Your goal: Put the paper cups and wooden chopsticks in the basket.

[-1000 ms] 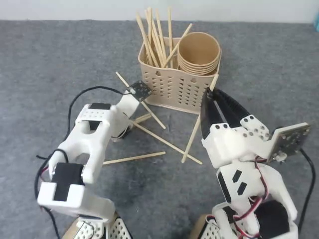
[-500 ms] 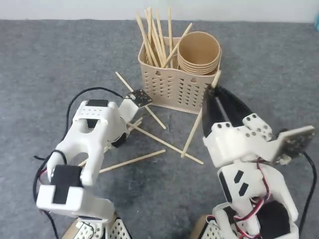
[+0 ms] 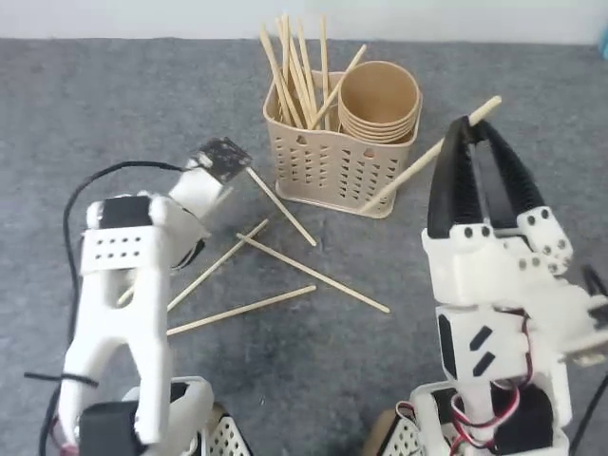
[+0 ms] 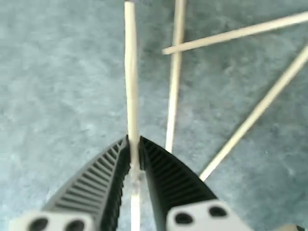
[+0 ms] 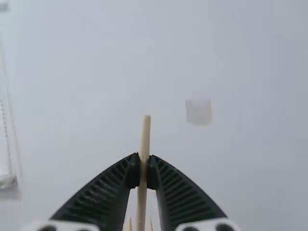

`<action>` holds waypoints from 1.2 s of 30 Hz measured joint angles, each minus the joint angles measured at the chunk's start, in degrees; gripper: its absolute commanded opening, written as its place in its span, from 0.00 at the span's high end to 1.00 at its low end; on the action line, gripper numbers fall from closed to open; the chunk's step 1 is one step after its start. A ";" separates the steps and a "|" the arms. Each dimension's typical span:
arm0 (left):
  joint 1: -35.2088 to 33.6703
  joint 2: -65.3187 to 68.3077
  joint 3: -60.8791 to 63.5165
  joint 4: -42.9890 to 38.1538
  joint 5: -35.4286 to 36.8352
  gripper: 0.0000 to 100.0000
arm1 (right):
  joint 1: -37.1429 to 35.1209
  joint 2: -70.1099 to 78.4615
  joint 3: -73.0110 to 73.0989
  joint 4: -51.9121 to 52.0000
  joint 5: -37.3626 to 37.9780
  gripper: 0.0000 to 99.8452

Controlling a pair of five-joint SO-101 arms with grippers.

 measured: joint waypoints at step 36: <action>-3.43 -26.46 -4.57 -37.19 58.99 0.99 | -5.98 72.09 -28.04 -39.47 2.90 0.96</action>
